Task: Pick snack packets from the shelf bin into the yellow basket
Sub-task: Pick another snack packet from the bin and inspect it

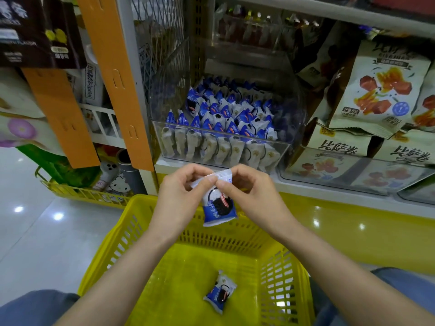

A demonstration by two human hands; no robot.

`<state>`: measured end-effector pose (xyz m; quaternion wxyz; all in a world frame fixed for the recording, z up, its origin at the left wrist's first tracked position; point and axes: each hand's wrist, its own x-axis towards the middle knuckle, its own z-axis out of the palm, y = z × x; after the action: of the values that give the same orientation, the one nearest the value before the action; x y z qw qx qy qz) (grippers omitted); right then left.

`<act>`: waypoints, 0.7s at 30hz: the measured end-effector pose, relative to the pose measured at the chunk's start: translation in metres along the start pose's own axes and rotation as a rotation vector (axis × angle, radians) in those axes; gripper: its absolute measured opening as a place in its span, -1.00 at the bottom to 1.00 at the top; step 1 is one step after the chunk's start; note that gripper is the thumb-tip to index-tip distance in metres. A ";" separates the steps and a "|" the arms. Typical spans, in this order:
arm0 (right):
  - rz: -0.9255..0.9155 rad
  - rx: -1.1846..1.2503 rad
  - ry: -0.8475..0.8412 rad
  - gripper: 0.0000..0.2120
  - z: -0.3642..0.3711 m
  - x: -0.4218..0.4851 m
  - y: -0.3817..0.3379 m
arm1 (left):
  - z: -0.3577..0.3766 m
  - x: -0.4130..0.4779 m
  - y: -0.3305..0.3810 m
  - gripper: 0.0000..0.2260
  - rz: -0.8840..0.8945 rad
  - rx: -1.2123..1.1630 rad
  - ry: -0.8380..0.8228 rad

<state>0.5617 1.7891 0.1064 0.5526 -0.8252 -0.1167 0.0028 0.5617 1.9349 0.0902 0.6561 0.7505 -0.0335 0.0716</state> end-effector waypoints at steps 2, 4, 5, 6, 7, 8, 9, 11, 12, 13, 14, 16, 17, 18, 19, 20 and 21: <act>0.013 0.031 0.031 -0.91 0.000 0.001 0.000 | 0.002 0.000 -0.002 -0.93 -0.039 -0.038 -0.004; 0.044 0.082 0.045 -0.96 0.000 0.001 0.001 | 0.003 0.001 -0.002 -0.92 -0.074 -0.053 -0.040; 0.057 0.090 0.047 -0.96 0.001 0.001 0.001 | 0.003 0.001 -0.002 -0.88 -0.076 -0.044 -0.056; 0.059 0.071 0.049 -0.95 0.001 0.001 0.001 | 0.003 0.001 -0.002 -0.85 -0.072 -0.034 -0.068; 0.051 0.027 0.052 -0.94 0.001 0.000 0.002 | 0.002 0.001 -0.002 -0.83 -0.067 -0.023 -0.074; 0.035 -0.036 0.054 -0.92 0.000 0.000 0.002 | 0.001 0.001 -0.002 -0.82 -0.067 -0.015 -0.081; 0.012 -0.103 0.056 -0.91 0.000 -0.001 0.002 | 0.001 0.001 -0.002 -0.82 -0.076 -0.014 -0.091; -0.064 -0.224 0.071 -0.90 -0.001 -0.002 0.001 | 0.001 0.001 -0.002 -0.82 -0.127 -0.061 -0.110; -0.117 -0.293 0.084 -0.90 -0.001 -0.002 0.001 | 0.002 0.001 -0.002 -0.82 -0.165 -0.106 -0.117; -0.173 -0.375 0.102 -0.89 -0.001 -0.003 0.001 | 0.002 0.001 -0.001 -0.82 -0.196 -0.144 -0.119; -0.223 -0.455 0.128 -0.89 -0.002 -0.003 0.001 | 0.004 0.001 0.000 -0.83 -0.210 -0.160 -0.113; -0.279 -0.537 0.192 -0.89 -0.002 -0.004 0.000 | 0.005 0.001 -0.002 -0.91 -0.195 -0.120 -0.060; -0.286 -0.533 0.224 -0.89 -0.003 -0.004 -0.001 | 0.004 0.003 -0.004 -0.93 -0.181 -0.064 -0.020; -0.283 -0.505 0.260 -0.88 -0.004 -0.004 -0.002 | 0.003 0.004 -0.005 -0.92 -0.175 0.001 0.005; -0.273 -0.456 0.302 -0.89 -0.005 -0.003 -0.002 | 0.001 0.004 -0.006 -0.91 -0.184 0.048 0.005; -0.253 -0.388 0.341 -0.90 -0.006 -0.002 -0.003 | 0.000 0.004 -0.006 -0.88 -0.209 0.053 -0.015; -0.228 -0.306 0.365 -0.92 -0.008 -0.001 -0.004 | 0.000 0.004 -0.005 -0.85 -0.256 0.009 -0.046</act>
<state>0.5613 1.7833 0.1125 0.4298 -0.8676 -0.1063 -0.2264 0.5667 1.9361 0.0859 0.6556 0.7530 0.0479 -0.0296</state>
